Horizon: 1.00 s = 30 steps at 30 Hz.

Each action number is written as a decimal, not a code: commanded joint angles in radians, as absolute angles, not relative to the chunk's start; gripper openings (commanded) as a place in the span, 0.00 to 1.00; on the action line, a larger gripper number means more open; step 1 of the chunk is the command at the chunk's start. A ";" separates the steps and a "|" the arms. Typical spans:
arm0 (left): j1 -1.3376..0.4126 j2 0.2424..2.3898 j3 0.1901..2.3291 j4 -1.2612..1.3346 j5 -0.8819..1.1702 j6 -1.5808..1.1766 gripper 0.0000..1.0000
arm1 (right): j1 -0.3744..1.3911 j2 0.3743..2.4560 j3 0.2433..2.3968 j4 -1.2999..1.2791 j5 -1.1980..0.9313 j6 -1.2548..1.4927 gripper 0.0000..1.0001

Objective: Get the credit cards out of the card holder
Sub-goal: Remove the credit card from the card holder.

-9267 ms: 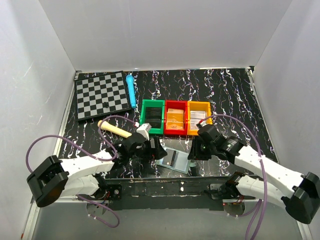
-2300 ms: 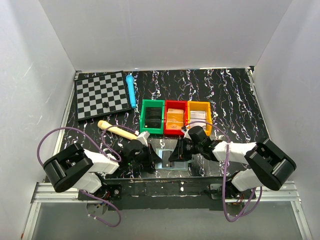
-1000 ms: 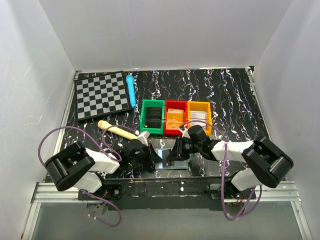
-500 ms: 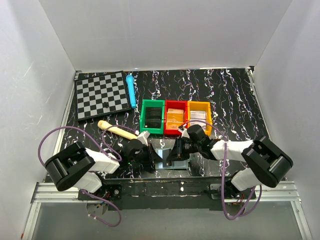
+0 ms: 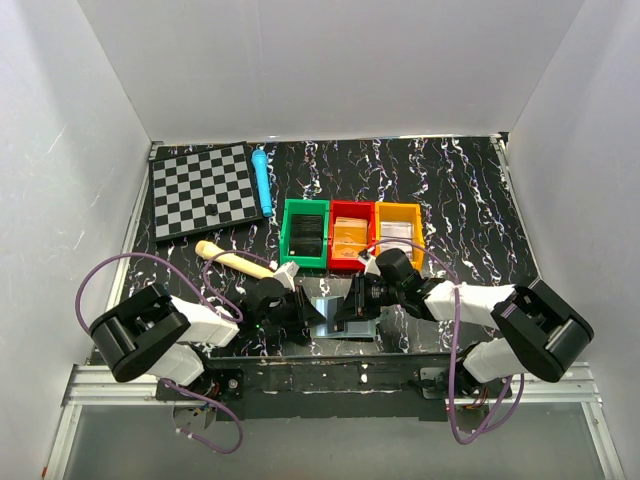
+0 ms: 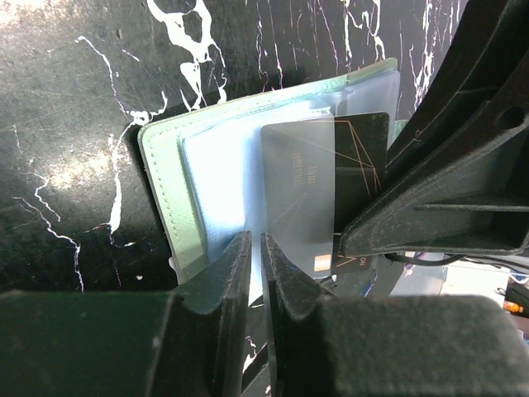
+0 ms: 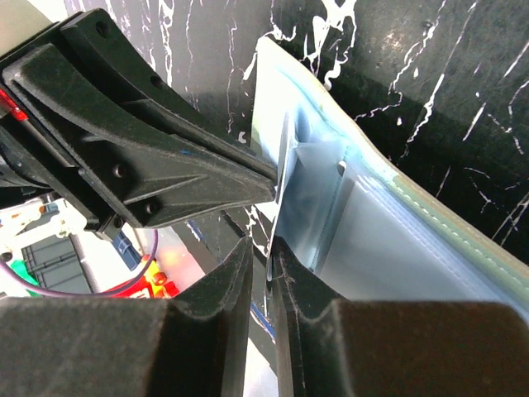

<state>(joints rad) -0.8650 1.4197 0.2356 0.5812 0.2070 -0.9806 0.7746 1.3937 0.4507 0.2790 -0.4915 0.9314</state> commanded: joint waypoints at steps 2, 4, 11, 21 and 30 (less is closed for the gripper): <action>-0.853 1.447 0.212 0.502 0.163 -0.956 0.10 | 0.776 1.359 0.469 0.299 -0.518 0.923 0.25; -0.853 1.448 0.210 0.506 0.164 -0.956 0.09 | 0.776 1.376 0.476 0.317 -0.532 0.930 0.28; -0.853 1.454 0.218 0.512 0.178 -0.943 0.08 | 0.776 1.420 0.503 0.339 -0.548 0.939 0.33; -0.853 1.466 0.216 0.543 0.201 -0.933 0.07 | 0.779 1.470 0.522 0.357 -0.560 0.950 0.31; -0.853 1.465 0.210 0.543 0.193 -0.939 0.06 | 0.779 1.398 0.508 0.305 -0.526 0.936 0.27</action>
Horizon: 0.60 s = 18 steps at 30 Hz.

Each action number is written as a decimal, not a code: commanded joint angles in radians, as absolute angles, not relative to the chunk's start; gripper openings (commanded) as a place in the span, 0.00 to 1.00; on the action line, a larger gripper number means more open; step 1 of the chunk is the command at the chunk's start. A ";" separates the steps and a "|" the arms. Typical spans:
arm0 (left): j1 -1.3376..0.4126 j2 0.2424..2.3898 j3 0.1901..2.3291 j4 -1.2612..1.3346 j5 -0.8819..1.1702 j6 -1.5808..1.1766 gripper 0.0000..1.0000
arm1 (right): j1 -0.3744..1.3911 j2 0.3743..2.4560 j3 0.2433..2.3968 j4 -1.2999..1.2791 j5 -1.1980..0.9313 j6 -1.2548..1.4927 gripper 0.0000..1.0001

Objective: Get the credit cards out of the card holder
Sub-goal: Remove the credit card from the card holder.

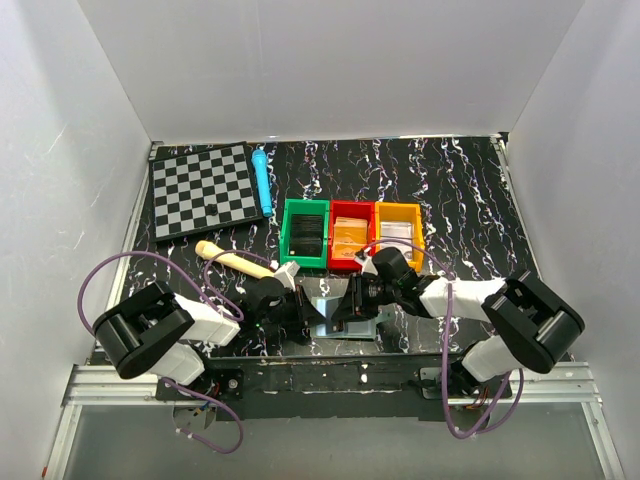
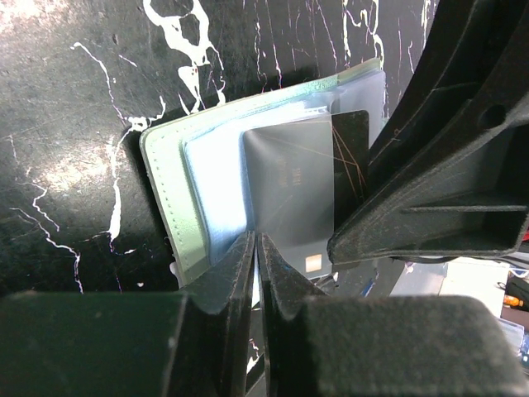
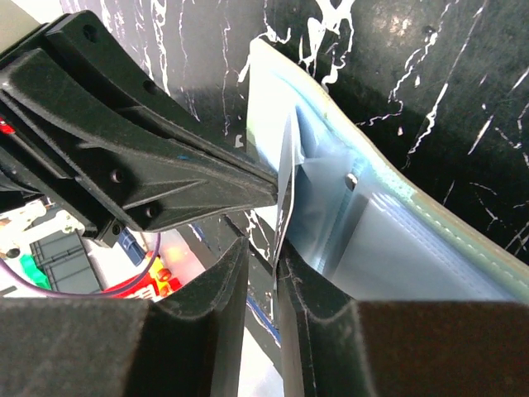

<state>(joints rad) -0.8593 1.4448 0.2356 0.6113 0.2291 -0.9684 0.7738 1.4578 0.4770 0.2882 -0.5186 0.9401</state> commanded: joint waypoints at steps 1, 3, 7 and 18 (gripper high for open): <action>-0.853 1.465 0.209 0.545 0.193 -0.939 0.06 | 0.779 1.390 0.505 0.299 -0.525 0.933 0.27; -0.853 1.466 0.209 0.546 0.193 -0.940 0.06 | 0.778 1.379 0.499 0.291 -0.522 0.931 0.26; -0.851 1.471 0.209 0.546 0.192 -0.943 0.06 | 0.775 1.364 0.485 0.293 -0.517 0.931 0.24; -0.851 1.471 0.207 0.545 0.190 -0.946 0.05 | 0.762 1.327 0.476 0.261 -0.502 0.922 0.21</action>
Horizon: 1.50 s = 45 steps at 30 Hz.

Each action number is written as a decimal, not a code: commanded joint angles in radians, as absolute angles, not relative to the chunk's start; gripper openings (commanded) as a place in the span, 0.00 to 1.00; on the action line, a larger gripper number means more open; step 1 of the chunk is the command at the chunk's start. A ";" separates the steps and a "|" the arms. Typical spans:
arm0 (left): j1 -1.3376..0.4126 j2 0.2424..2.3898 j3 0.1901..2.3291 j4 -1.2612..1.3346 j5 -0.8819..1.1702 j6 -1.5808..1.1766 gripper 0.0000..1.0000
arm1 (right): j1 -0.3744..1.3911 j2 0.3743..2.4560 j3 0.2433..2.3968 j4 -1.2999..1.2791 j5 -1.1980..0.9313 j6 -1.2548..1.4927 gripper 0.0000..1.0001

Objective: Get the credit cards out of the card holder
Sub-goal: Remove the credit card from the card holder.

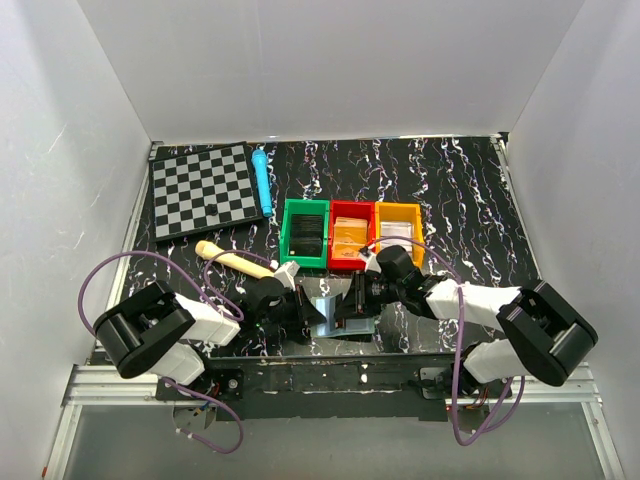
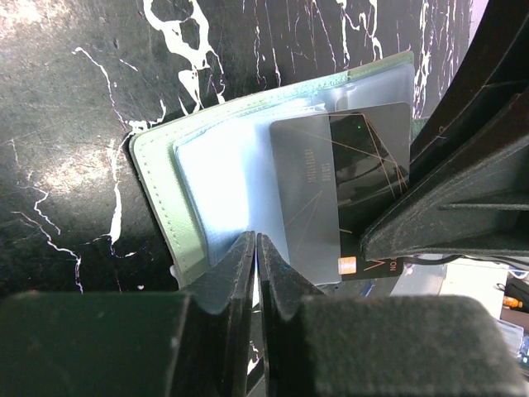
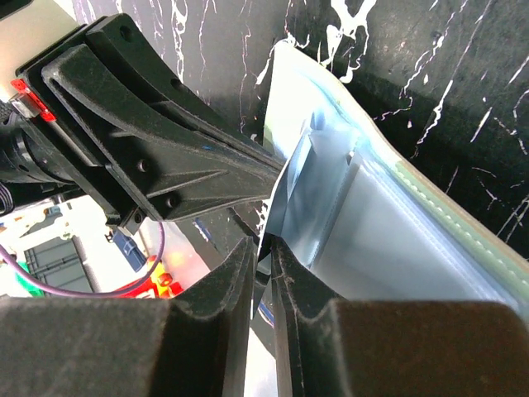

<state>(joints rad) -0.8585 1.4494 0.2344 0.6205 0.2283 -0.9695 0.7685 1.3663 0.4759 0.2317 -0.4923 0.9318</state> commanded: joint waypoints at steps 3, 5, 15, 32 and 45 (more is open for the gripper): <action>-0.851 1.470 0.206 0.546 0.190 -0.946 0.06 | 0.758 1.319 0.471 0.256 -0.502 0.919 0.21; -0.851 1.471 0.206 0.546 0.190 -0.946 0.05 | 0.756 1.315 0.469 0.250 -0.500 0.917 0.21; -0.851 1.466 0.204 0.545 0.190 -0.948 0.05 | 0.749 1.308 0.462 0.229 -0.492 0.910 0.20; -0.851 1.468 0.207 0.543 0.193 -0.945 0.05 | 0.746 1.296 0.492 0.130 -0.456 0.879 0.19; -0.851 1.470 0.216 0.535 0.196 -0.940 0.05 | 0.738 1.275 0.520 0.023 -0.422 0.833 0.01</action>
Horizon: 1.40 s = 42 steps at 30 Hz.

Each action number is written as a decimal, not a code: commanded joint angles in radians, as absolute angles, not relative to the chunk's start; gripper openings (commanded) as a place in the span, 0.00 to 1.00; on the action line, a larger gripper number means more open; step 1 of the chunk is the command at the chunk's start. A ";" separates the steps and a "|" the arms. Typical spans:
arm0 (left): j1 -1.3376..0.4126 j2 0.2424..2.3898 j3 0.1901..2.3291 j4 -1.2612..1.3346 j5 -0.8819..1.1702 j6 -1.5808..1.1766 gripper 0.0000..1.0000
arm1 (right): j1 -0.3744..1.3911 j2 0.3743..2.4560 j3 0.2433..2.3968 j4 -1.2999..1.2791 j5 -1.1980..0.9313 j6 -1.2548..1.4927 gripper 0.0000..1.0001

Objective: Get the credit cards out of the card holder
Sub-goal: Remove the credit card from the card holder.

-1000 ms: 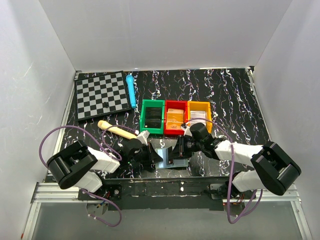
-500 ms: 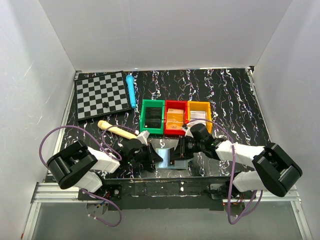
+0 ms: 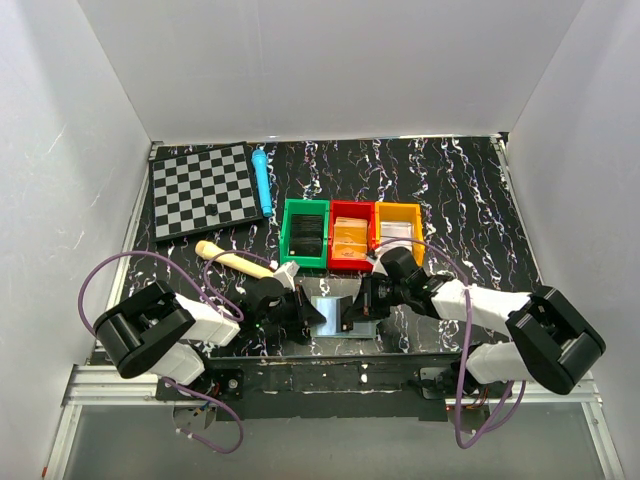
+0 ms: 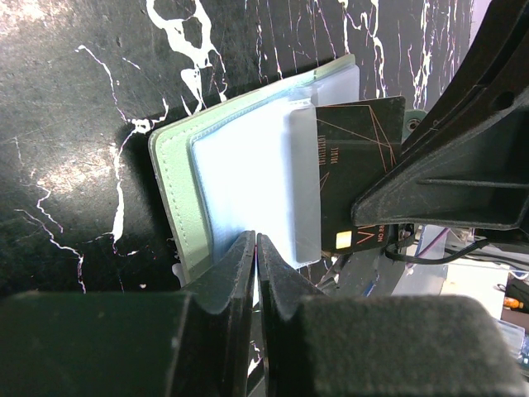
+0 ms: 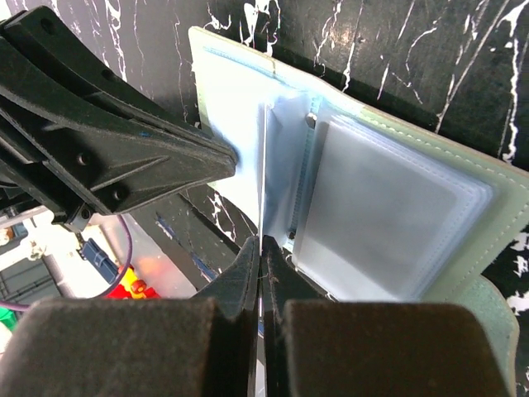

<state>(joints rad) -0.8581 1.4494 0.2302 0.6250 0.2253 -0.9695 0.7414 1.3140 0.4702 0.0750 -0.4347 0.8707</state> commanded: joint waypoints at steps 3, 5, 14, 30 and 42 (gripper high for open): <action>-0.851 1.465 0.219 0.531 0.196 -0.939 0.05 | 0.735 1.256 0.531 -0.052 -0.404 0.801 0.01; -0.851 1.457 0.213 0.540 0.198 -0.937 0.05 | 0.732 1.240 0.544 -0.106 -0.382 0.772 0.01; -0.851 1.346 0.204 0.503 0.176 -0.922 0.12 | 0.721 1.108 0.590 -0.320 -0.307 0.657 0.01; -0.848 0.864 0.407 0.126 0.109 -0.815 0.58 | 0.761 0.968 0.913 -0.687 -0.135 0.398 0.01; -0.830 0.624 0.463 0.179 0.494 -0.526 0.69 | 0.986 1.046 1.106 -0.744 -0.580 0.215 0.01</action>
<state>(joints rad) -0.8364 0.6346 0.4240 0.1661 0.3172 -0.6136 0.9527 1.0412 1.0466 -0.7635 -0.4034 0.2611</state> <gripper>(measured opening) 0.689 0.029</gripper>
